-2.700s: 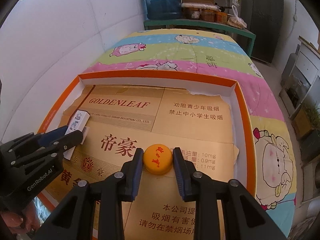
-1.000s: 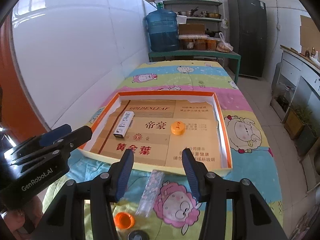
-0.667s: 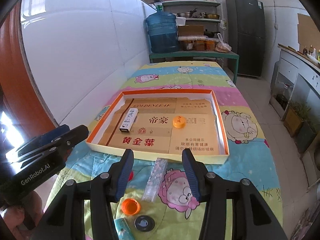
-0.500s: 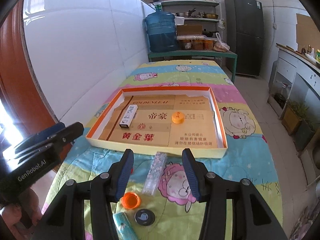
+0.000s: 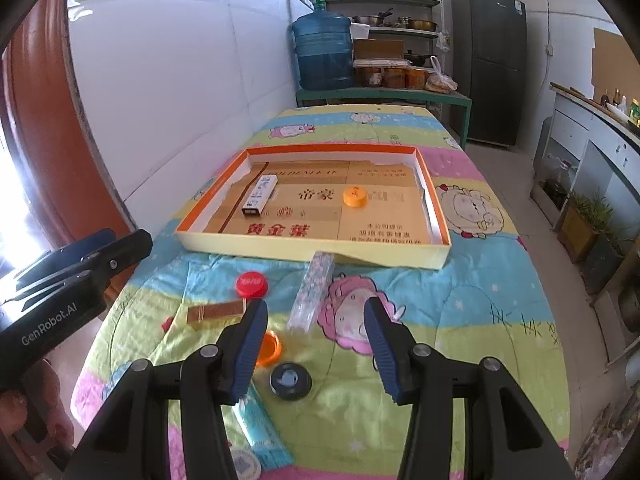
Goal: Organize rigid objects
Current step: 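Withdraw both tools from the box back toward the remaining items, then grasp the blue cap with left tool while right tool grasps white jar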
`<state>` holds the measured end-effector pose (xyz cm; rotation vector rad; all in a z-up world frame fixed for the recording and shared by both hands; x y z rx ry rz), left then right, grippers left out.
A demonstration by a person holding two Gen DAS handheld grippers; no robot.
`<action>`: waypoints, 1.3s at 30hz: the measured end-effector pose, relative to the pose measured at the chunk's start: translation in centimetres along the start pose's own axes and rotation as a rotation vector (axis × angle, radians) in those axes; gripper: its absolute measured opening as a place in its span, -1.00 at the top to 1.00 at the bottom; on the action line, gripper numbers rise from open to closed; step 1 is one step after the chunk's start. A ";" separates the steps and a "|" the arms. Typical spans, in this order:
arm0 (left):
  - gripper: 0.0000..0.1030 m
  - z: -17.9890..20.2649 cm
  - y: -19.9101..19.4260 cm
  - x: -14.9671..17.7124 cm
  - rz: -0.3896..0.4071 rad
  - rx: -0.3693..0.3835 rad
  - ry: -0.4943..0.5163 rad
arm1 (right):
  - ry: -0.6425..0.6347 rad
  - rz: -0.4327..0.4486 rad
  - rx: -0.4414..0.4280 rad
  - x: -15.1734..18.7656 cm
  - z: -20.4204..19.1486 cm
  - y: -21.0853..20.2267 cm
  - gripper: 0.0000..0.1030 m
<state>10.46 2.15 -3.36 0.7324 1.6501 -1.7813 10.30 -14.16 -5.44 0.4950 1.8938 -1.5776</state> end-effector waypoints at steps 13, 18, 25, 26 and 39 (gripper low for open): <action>-0.06 -0.4 -0.4 3.2 -0.040 0.029 -0.006 | -0.017 -0.022 0.014 3.3 0.6 -1.1 0.03; -0.06 -0.3 -0.7 4.6 -0.054 0.064 -0.001 | -0.054 -0.050 -0.029 4.7 0.1 -1.2 0.03; -0.06 -0.1 -0.8 6.8 -0.081 0.101 0.025 | -0.087 -0.068 -0.068 5.9 -0.5 -1.7 0.03; -0.06 -0.2 -0.8 7.0 -0.083 0.101 0.022 | -0.102 -0.077 -0.090 6.3 -0.9 -1.7 0.03; -0.06 -0.1 -1.5 8.6 -0.074 0.116 0.030 | -0.035 -0.170 -0.299 10.2 -2.3 -1.6 0.21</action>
Point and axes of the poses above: each gripper's, at about its wrist camera, not at the fingertips, and y roughly the way its jaws point, z to its right, x to its underside, the point moved 3 cm from there along y, roughly the way its jaws point, and after that the axes turned 4 degrees about -z, right-handed, at the moved point
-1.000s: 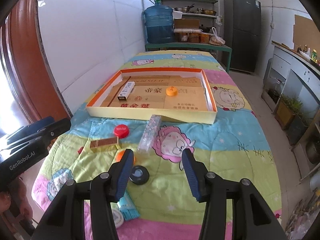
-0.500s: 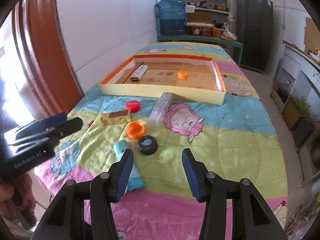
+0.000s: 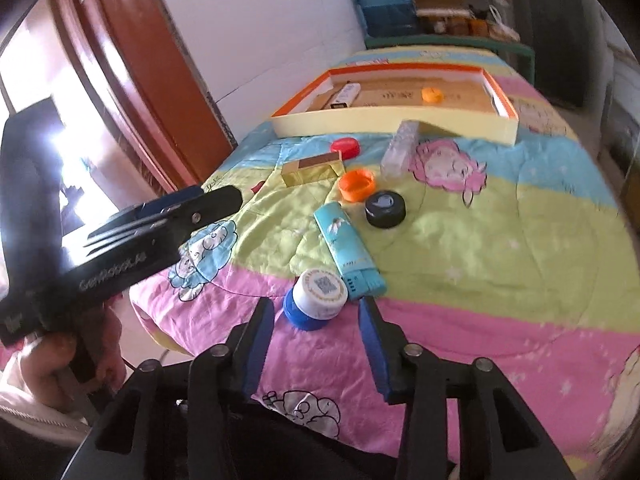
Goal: Organize rigid objects
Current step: 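Grasp the blue cap with left tool while right tool grasps white jar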
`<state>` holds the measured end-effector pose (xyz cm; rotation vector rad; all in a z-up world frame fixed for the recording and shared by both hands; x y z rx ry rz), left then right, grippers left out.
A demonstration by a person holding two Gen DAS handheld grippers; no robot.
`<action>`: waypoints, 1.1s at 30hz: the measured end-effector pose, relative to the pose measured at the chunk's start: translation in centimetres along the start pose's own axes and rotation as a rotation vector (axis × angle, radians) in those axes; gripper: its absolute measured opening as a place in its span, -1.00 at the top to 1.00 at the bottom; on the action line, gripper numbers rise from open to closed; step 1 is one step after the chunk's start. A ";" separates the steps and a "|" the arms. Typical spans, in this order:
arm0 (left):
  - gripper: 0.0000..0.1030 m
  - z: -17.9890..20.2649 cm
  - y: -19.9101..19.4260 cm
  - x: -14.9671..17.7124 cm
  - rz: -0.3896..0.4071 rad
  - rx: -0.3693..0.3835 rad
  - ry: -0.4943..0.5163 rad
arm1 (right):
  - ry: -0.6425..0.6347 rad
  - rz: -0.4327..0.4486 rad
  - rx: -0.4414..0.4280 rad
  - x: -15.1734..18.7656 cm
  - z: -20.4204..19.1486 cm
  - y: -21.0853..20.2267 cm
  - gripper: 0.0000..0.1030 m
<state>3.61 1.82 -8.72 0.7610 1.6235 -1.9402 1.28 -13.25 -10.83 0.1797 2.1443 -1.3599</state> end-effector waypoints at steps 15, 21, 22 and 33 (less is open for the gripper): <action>-0.06 -0.3 0.2 0.1 -0.016 0.013 0.009 | 0.092 -0.001 -0.082 -1.1 0.7 1.7 0.25; -0.06 0.3 0.8 0.1 -0.032 0.035 0.027 | 0.110 0.000 -0.084 -1.2 1.2 1.8 0.41; -0.06 0.5 0.9 0.2 -0.034 0.044 0.034 | 0.107 0.004 -0.080 -1.2 1.2 1.7 0.41; -0.06 4.6 1.0 2.7 -0.070 0.233 0.196 | 0.072 0.159 0.057 -1.2 2.3 -3.2 0.41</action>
Point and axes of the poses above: each gripper's, at about its wrist camera, not at the fingertips, and y roughly the way its jaws point, z to its right, x to its underside, the point moved 3 cm from there along y, roughly the way its jaws point, and after that the axes turned 4 degrees about -z, right-handed, at the moved point
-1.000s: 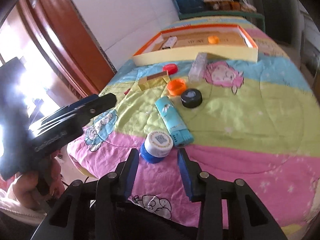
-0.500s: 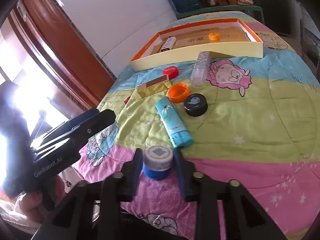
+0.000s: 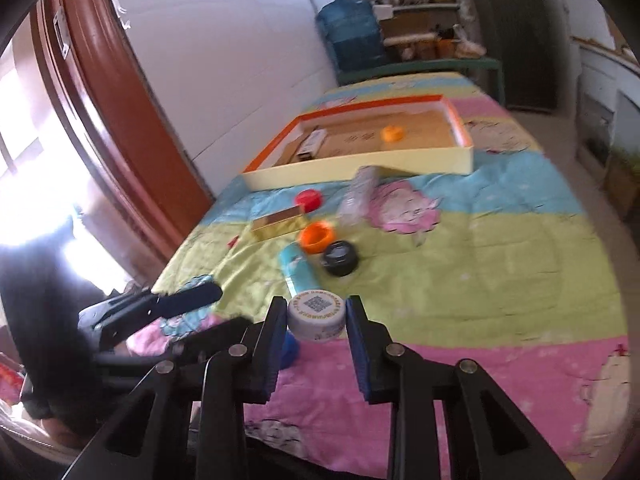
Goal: Organize rigid objects
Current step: 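Grasp the blue cap with left tool while right tool grasps white jar, then carry the blue cap and white jar into the cardboard box lid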
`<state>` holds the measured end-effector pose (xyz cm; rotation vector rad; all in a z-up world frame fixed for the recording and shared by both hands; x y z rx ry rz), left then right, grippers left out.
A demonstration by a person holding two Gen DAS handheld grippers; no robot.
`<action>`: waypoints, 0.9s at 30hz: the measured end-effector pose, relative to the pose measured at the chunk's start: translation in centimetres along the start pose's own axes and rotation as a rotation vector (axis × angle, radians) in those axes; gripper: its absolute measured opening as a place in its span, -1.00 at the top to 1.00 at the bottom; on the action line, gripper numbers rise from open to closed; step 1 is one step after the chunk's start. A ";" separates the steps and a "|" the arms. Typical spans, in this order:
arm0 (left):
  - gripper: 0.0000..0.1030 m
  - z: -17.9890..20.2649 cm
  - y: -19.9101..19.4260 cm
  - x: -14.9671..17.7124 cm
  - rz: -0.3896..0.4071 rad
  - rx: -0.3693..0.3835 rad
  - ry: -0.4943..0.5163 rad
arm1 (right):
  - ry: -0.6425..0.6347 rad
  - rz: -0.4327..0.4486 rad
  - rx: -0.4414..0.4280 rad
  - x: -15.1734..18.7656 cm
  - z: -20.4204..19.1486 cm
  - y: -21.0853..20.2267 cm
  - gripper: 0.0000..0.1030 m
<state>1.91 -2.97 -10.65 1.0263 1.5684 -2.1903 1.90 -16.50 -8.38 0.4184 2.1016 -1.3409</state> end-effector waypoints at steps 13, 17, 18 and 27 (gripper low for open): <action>0.40 1.7 2.7 0.9 -0.039 -0.045 0.092 | 0.008 0.014 0.035 0.2 1.1 -0.8 0.41; 0.40 1.5 2.5 0.8 -0.035 -0.031 0.081 | 0.007 0.005 0.034 0.2 1.1 -0.4 0.41; 0.40 1.4 2.5 0.9 -0.036 -0.030 0.079 | 0.006 0.003 0.033 0.2 1.1 -0.4 0.41; 0.40 1.4 2.0 0.3 -0.031 -0.034 0.060 | -0.019 0.005 0.037 -0.2 0.6 0.1 0.41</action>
Point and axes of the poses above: each gripper's, at about its wrist camera, not at the fingertips, and y roughly the way its jaws point, z to its right, x to its underside, the point moved 3 cm from there along y, roughly the way its jaws point, and after that the axes turned 4 degrees about -z, right-handed, at the moved point
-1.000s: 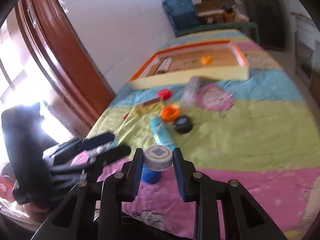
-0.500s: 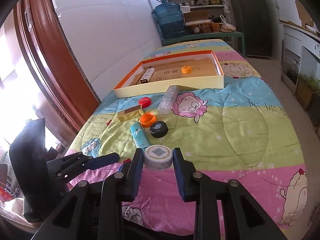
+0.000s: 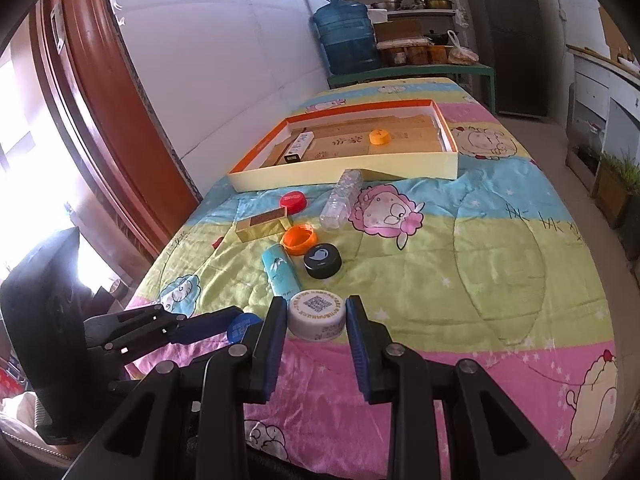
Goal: Organize rigid objects
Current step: 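Carry the blue cap and white jar into the cardboard box lid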
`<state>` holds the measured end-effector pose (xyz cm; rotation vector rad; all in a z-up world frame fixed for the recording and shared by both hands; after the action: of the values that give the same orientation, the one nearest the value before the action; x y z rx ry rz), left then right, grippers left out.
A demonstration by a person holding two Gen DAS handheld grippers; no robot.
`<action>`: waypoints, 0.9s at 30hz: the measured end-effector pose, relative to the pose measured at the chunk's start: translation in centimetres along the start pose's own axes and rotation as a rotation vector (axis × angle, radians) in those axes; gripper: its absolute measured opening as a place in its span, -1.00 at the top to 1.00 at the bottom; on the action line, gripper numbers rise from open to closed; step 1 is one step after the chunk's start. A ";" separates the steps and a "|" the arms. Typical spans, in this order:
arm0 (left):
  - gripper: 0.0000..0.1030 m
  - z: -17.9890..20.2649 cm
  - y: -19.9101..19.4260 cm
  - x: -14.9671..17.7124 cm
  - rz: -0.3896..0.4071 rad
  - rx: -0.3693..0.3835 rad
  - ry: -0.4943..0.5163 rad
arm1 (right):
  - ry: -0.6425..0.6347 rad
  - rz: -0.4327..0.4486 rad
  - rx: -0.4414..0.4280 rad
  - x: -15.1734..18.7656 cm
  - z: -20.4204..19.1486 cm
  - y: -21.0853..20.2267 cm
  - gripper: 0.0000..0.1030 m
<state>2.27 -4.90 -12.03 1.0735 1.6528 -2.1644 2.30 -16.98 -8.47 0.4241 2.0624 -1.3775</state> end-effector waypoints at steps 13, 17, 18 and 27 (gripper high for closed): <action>0.41 -1.1 -2.0 -2.0 0.043 -0.043 -0.033 | -0.027 0.011 -0.006 -1.0 -0.5 0.3 0.41; 0.41 -1.6 -2.1 -2.6 0.045 -0.057 -0.055 | -0.037 0.018 -0.006 -1.4 -0.6 0.3 0.41; 0.41 -1.7 -2.1 -2.7 0.045 -0.059 -0.059 | -0.039 0.019 -0.007 -1.6 -0.6 0.3 0.41; 0.41 -3.2 -2.0 -4.9 0.059 -0.087 -0.112 | -0.059 0.041 -0.001 -3.0 -0.6 0.6 0.41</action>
<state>5.97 -2.60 -7.62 0.9470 1.6288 -2.0556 4.74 -15.95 -6.74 0.4186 1.9961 -1.3494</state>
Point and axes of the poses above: each gripper's, at about its wrist camera, not at the fingertips, and y roughly the way its jaws point, z to its right, x to its underside, the point moved 3 cm from there along y, roughly the way its jaws point, and after that the axes turned 4 degrees about -z, right-handed, at the moved point
